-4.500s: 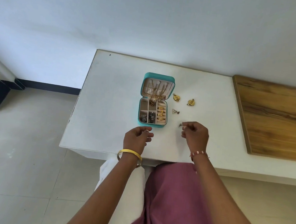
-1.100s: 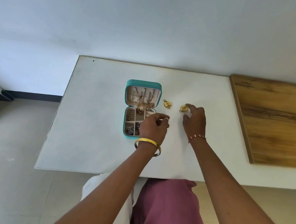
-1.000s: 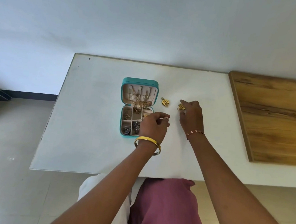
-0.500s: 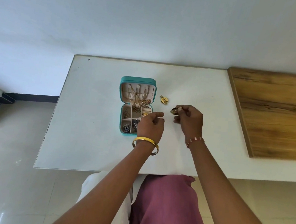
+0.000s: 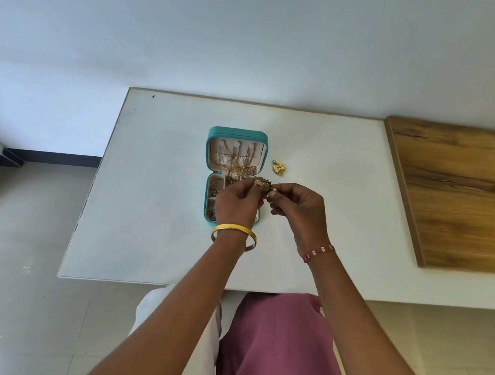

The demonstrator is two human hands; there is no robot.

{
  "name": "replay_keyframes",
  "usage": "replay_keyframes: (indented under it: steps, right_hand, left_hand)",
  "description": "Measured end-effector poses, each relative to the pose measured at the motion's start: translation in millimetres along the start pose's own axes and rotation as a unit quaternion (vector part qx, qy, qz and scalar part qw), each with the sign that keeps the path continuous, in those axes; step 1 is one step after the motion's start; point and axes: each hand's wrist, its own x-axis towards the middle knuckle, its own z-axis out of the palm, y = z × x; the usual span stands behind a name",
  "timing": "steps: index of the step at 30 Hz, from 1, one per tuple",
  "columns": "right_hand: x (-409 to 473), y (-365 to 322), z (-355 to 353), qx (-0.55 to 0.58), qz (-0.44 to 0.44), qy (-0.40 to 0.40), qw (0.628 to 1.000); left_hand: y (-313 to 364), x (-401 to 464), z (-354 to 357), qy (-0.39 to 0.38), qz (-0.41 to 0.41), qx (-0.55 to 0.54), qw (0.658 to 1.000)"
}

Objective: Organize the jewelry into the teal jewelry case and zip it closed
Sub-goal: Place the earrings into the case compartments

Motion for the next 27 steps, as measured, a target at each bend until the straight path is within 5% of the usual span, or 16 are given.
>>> replay_keyframes:
  steps: [5, 8, 11, 16, 21, 27]
  right_hand:
    - [6.6, 3.8, 6.5, 0.014, 0.020, -0.078, 0.997]
    - [24.2, 10.1, 9.3, -0.008, 0.013, 0.029, 0.999]
    - [50.6, 19.7, 10.1, -0.151, -0.047, 0.127, 0.979]
    - [79.3, 26.1, 12.9, -0.388, -0.112, 0.057, 0.913]
    - [80.6, 28.7, 12.2, -0.491, -0.163, 0.042, 0.855]
    - [60.8, 28.1, 7.2, -0.442, -0.170, 0.031, 0.880]
  left_hand:
    - [2.5, 10.1, -5.1, 0.039, -0.032, -0.044, 0.998]
    - [5.1, 16.7, -7.9, 0.034, -0.047, -0.099, 0.993]
    - [4.2, 19.2, -9.8, 0.029, -0.037, -0.088, 0.995]
    - [-3.0, 20.5, -16.1, 0.032, -0.032, -0.038, 0.998]
    - [-11.4, 19.4, -26.1, 0.037, -0.036, -0.020, 0.998]
    - [-15.2, 11.2, -38.1, 0.043, -0.037, -0.041, 0.998]
